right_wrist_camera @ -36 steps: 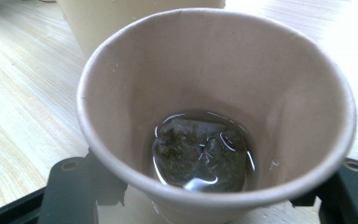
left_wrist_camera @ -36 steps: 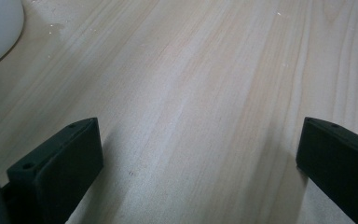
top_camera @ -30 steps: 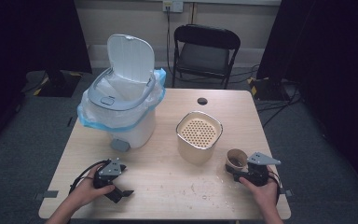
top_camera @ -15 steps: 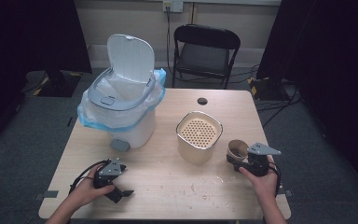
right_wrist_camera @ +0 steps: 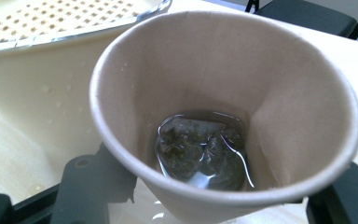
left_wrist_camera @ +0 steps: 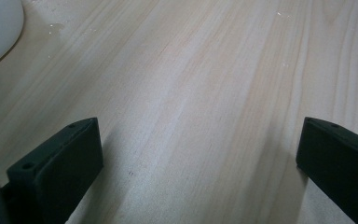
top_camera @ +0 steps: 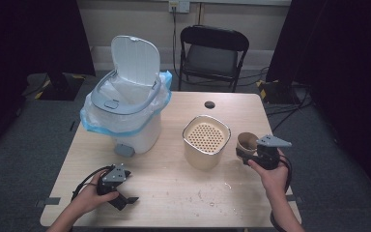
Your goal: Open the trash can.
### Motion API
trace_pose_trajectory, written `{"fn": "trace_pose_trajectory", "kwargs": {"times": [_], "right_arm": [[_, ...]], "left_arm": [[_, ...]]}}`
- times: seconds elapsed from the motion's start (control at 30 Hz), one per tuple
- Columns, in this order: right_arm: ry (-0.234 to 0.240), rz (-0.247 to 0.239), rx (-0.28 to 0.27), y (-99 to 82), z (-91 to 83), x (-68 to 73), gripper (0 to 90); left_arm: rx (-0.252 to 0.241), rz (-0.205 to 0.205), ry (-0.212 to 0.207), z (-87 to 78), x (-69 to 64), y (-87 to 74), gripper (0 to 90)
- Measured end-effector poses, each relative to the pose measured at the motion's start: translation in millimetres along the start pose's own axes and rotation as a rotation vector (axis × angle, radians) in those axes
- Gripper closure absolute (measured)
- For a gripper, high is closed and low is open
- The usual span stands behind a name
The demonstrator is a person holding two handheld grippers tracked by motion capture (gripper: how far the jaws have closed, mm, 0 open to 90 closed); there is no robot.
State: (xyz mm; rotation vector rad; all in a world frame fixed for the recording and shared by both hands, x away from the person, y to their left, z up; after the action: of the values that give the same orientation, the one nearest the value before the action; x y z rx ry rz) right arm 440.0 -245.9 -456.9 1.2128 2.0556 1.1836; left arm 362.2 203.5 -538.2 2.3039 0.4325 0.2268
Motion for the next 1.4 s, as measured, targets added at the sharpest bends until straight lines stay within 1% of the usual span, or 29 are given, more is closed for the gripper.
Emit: {"fn": "trace_pose_trajectory", "kwargs": {"times": [0.17,0.23,0.27,0.3,0.33,0.47,0.5,0.63,0.67,0.73,0.77,0.8,0.83,0.9,0.97,1.0,1.07,1.2,1.4], "right_arm": [[-0.017,-0.002,-0.005,12.0,3.1,-1.7,37.7],[-0.019,-0.005,-0.003,14.0,4.0,-2.1,37.7],[-0.029,-0.009,-0.002,18.1,5.7,-2.7,37.8],[-0.029,-0.009,-0.002,18.1,5.7,-2.7,37.8],[-0.034,-0.014,-0.008,22.0,7.3,-2.9,37.8],[-0.043,-0.021,-0.008,26.5,9.3,-3.6,38.0],[-0.048,-0.037,-0.005,29.2,10.9,-4.5,38.1],[-0.06,-0.049,-0.008,33.9,12.3,-6.9,38.1],[-0.068,-0.066,-0.009,37.4,13.3,-8.1,38.2],[-0.069,-0.081,-0.01,40.7,14.7,-8.7,38.3],[-0.069,-0.081,-0.01,40.7,14.7,-8.7,38.3],[-0.068,-0.098,-0.008,43.3,16.5,-9.2,38.4],[-0.068,-0.098,-0.008,43.3,16.5,-9.2,38.4],[-0.069,-0.116,-0.009,45.7,18.5,-9.5,38.4],[-0.071,-0.116,-0.014,48.0,20.6,-10.3,38.4],[-0.066,-0.109,-0.019,50.0,23.2,-10.8,38.5],[-0.062,-0.107,-0.018,51.5,26.3,-11.2,38.5],[-0.056,-0.11,-0.023,55.3,30.9,-11.3,38.5],[-0.052,-0.134,-0.029,63.2,36.4,-11.9,38.6]], "left_arm": [[0.001,-0.001,0.0,-0.1,0.0,0.0,0.0],[0.0,0.0,0.0,0.0,0.0,0.0,0.0],[0.0,0.001,0.002,0.0,0.0,0.0,0.0],[0.0,0.001,0.002,0.0,0.0,0.0,0.0],[0.003,0.0,0.002,-0.2,0.0,-0.2,0.0],[0.005,0.0,0.002,-0.3,0.0,-0.2,0.0],[0.006,0.0,0.002,-0.4,-0.1,-0.3,0.0],[0.006,0.001,0.0,-0.4,-0.2,-0.3,0.0],[0.006,0.001,0.0,-0.4,-0.2,-0.4,0.0],[0.002,0.002,-0.001,-0.2,-0.3,-0.1,0.0],[0.002,0.002,-0.001,-0.2,-0.2,-0.1,0.0],[0.005,0.002,-0.001,-0.4,-0.2,-0.3,0.0],[0.005,0.002,-0.001,-0.4,-0.2,-0.3,0.0],[0.003,0.003,-0.003,-0.2,-0.2,-0.2,0.0],[0.008,0.003,-0.003,-0.5,-0.3,-0.4,0.0],[0.002,0.004,-0.004,-0.2,-0.3,-0.1,0.0],[0.006,0.005,-0.004,-0.4,-0.2,-0.2,0.0],[0.009,0.004,-0.001,-0.6,-0.2,-0.4,0.0],[0.008,0.004,-0.003,-0.5,-0.2,-0.4,0.0]]}}
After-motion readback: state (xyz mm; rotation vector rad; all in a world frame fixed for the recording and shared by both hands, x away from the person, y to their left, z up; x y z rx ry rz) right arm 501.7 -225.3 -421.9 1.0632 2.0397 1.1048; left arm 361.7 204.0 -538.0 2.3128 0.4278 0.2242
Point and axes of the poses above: each handheld gripper's, and its own axes: z roughly forward along the jaws, y roughly out of its top, x roughly to its left, the point moved 5 cm from there along z, roughly forward along the jaws, and after that the axes turned 4 degrees about z, right-handed, at the moved point
